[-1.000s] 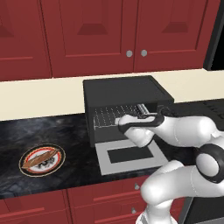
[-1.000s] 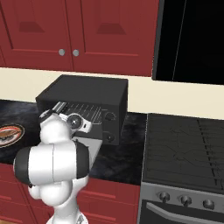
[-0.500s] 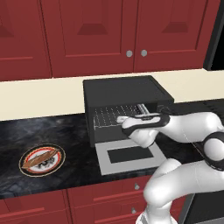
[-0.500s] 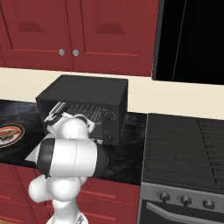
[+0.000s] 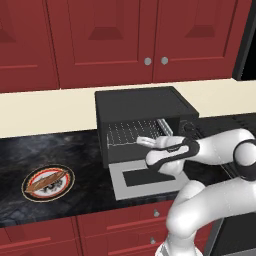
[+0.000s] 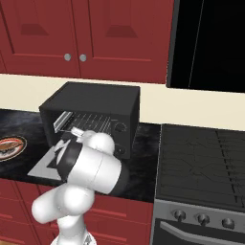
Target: Pull the toaster oven rack outwards. Pick up the baguette from the plate and place it on the toaster oven rack. Close the toaster oven door fully and set the temperature to the lowest setting.
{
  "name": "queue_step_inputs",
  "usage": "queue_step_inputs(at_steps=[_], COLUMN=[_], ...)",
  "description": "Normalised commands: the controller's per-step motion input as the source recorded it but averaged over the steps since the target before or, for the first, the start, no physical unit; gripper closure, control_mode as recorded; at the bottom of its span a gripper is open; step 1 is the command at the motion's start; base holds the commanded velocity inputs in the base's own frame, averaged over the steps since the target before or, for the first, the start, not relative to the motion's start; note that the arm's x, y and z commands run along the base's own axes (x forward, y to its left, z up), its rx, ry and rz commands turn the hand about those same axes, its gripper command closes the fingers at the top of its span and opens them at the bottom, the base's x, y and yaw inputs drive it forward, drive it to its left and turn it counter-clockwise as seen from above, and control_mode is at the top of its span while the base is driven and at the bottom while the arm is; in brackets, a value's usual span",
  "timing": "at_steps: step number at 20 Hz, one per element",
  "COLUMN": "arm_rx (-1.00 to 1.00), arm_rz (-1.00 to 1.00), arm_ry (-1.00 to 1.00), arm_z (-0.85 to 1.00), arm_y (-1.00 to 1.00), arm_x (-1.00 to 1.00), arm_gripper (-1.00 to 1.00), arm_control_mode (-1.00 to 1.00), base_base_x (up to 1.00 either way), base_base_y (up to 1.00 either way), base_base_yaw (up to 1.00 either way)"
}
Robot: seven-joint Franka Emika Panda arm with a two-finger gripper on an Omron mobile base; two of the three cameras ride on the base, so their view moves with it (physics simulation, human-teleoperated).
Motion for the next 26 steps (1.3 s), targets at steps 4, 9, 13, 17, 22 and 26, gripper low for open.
queue_step_inputs(at_steps=[4, 9, 13, 17, 22, 26], arm_rx=[0.06, 0.04, 0.03, 0.05, 0.04, 0.04], arm_rz=[0.00, 0.00, 0.00, 0.00, 0.00, -0.02], arm_ry=[-0.03, 0.00, 0.00, 0.00, 0.00, 0.00], arm_z=[0.00, 0.00, 0.00, 0.00, 0.00, 0.00], arm_y=[-0.01, 0.00, 0.00, 0.00, 0.00, 0.00], arm_x=[0.10, 0.14, 0.10, 0.16, 0.15, 0.08], arm_gripper=[-1.00, -1.00, -1.00, -1.00, -1.00, -1.00], arm_control_mode=[-1.00, -1.00, -1.00, -1.00, -1.00, -1.00], base_base_x=[0.00, 0.00, 0.00, 0.00, 0.00, 0.00], base_base_y=[0.00, 0.00, 0.00, 0.00, 0.00, 0.00], base_base_yaw=[0.00, 0.00, 0.00, 0.00, 0.00, 0.00])
